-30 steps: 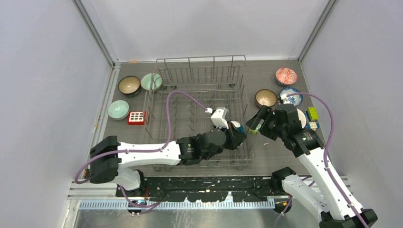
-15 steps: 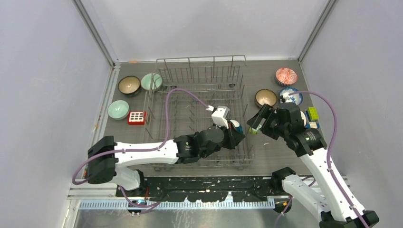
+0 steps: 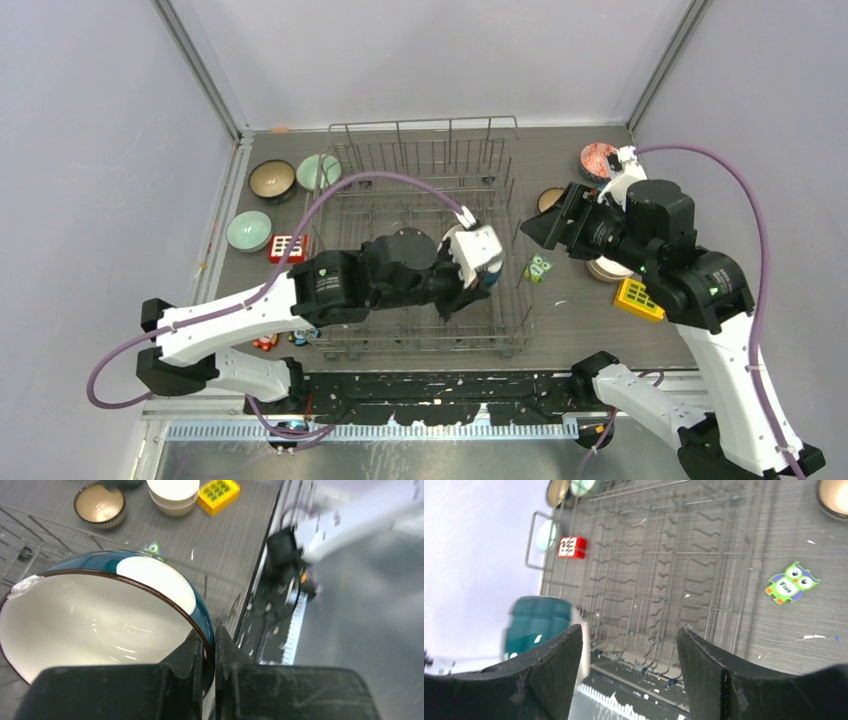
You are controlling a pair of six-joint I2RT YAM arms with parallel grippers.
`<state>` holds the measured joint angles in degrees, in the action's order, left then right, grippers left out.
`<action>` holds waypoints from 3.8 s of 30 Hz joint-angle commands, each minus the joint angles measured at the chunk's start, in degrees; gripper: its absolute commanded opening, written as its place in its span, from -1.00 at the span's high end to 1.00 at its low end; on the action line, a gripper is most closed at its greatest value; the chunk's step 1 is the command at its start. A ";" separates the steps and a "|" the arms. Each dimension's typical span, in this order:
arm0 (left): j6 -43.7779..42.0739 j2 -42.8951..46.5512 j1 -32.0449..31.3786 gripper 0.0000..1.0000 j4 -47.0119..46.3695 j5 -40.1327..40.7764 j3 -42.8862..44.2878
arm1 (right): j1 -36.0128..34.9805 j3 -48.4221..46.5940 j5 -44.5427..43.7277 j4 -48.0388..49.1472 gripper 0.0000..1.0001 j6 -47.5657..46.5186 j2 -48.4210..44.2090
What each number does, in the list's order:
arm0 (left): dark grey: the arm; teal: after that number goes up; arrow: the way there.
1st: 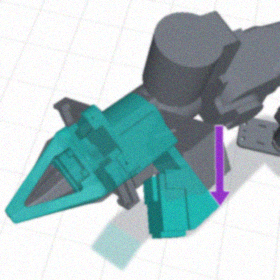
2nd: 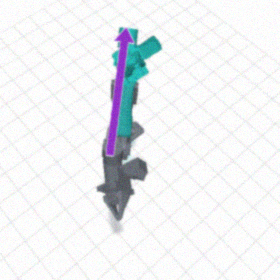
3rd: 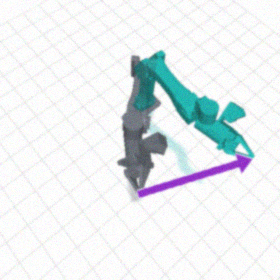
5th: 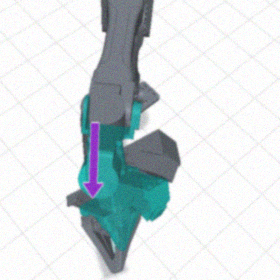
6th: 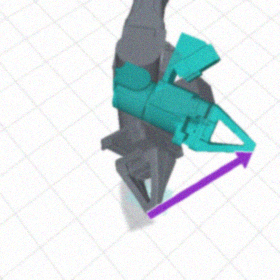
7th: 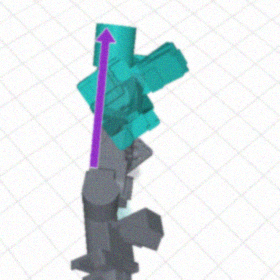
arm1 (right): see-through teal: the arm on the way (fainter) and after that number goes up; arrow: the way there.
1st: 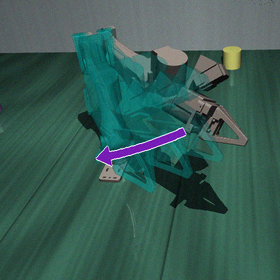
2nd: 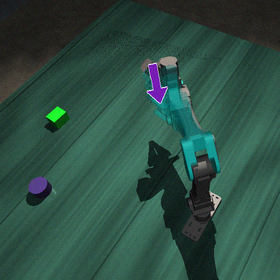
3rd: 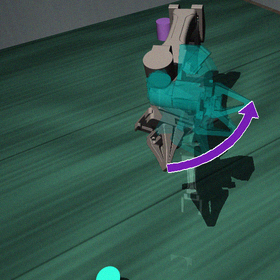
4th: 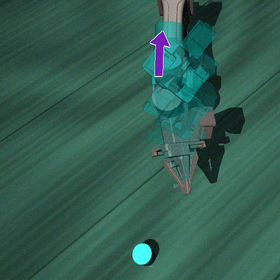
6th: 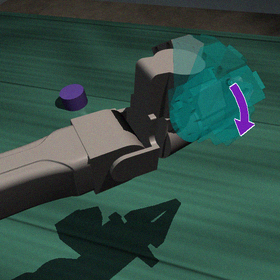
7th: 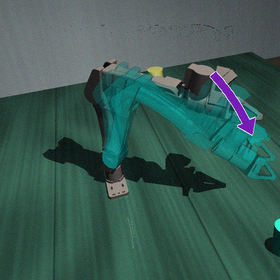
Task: Unload the bowls from the dish rack
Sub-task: Place the bowl at the center of the board.
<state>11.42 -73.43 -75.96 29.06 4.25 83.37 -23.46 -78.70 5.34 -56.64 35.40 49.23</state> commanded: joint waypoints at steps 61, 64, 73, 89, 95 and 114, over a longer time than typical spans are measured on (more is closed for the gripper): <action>-20.16 23.30 -9.64 -0.99 3.90 36.76 -12.33 | 11.66 8.08 -29.37 -7.16 0.99 1.28 0.48; -16.29 24.17 -9.69 -0.99 3.79 39.12 -14.69 | 12.39 13.63 -27.47 -8.31 0.99 4.67 -2.43; -1.24 24.98 -9.65 -0.99 3.47 44.40 -22.23 | 12.40 27.01 -27.64 -3.98 0.99 12.67 -5.38; 14.78 23.68 -9.65 -0.99 11.77 52.65 -22.73 | 12.34 41.23 -35.13 -2.58 0.99 30.74 -6.58; 18.12 20.39 -9.71 -0.99 13.18 53.64 -21.68 | 12.35 44.64 -35.58 0.83 0.99 32.93 -2.76; 21.96 17.62 -9.64 -0.99 16.64 52.32 -19.78 | 12.39 46.95 -32.41 2.78 0.11 31.27 -2.50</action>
<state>31.29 -55.92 -85.52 44.82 55.48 60.75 -11.38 -30.41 -26.55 -54.37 66.02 48.36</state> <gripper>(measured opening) 0.996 0.334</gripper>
